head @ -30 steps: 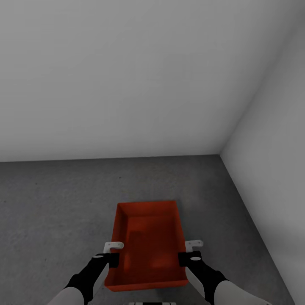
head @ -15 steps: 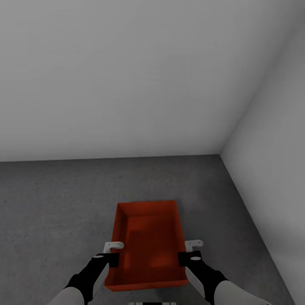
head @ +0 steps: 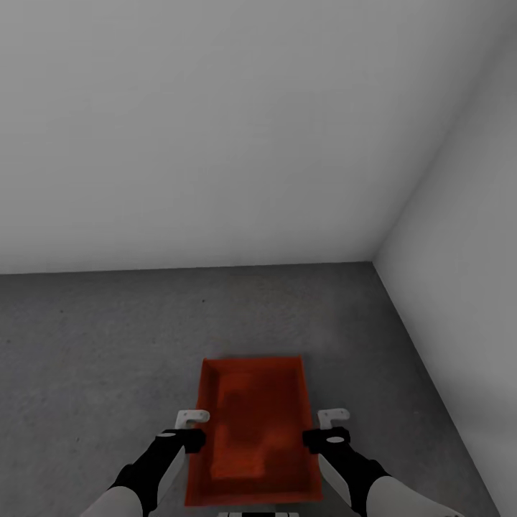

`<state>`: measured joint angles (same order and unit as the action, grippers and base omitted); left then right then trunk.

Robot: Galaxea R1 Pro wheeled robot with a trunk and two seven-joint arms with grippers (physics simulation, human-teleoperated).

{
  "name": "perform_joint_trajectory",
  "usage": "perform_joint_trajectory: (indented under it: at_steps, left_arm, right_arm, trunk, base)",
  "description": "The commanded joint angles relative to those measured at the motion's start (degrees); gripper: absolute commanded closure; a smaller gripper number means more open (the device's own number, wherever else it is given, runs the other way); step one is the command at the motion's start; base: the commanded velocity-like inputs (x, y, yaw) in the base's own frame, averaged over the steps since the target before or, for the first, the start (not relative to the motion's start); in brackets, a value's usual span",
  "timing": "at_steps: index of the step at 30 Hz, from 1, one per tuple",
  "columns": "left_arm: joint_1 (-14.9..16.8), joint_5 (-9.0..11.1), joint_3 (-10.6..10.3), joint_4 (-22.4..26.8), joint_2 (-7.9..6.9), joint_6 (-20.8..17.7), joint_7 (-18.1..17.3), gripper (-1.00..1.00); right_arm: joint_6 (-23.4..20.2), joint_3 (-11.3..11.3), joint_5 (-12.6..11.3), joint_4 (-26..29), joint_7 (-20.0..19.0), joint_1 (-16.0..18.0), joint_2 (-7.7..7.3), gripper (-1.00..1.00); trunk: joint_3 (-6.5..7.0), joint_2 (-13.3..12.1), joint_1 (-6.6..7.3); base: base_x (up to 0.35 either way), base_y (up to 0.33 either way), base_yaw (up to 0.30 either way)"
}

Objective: Move the two storage containers from the living room to the garage. In the garage, place one container on the floor and stack the other container on top of it (either order is fine).

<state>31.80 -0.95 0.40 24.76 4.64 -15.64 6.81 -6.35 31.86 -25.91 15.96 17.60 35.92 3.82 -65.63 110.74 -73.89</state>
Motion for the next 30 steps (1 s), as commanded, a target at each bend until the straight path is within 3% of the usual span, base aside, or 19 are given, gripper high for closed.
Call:
perform_joint_trajectory:
  at_steps: [1,30]
  left_arm:
    - [0.0,-0.1,0.0,0.1,0.02,-0.3,0.1,-1.00]
    - [0.0,0.0,0.0,0.3,0.02,-0.3,0.2,-1.00]
  right_arm:
    - [-0.4,0.5,-0.3,0.1,0.4,0.0,-0.04,-1.00]
    - [-0.4,0.5,-0.3,0.1,0.4,0.0,-0.04,-1.00]
  trunk:
    - [-0.03,0.0,0.01]
    - [-0.03,0.0,0.01]
  base:
    - [0.000,0.000,0.000]
    - [0.000,0.000,0.000]
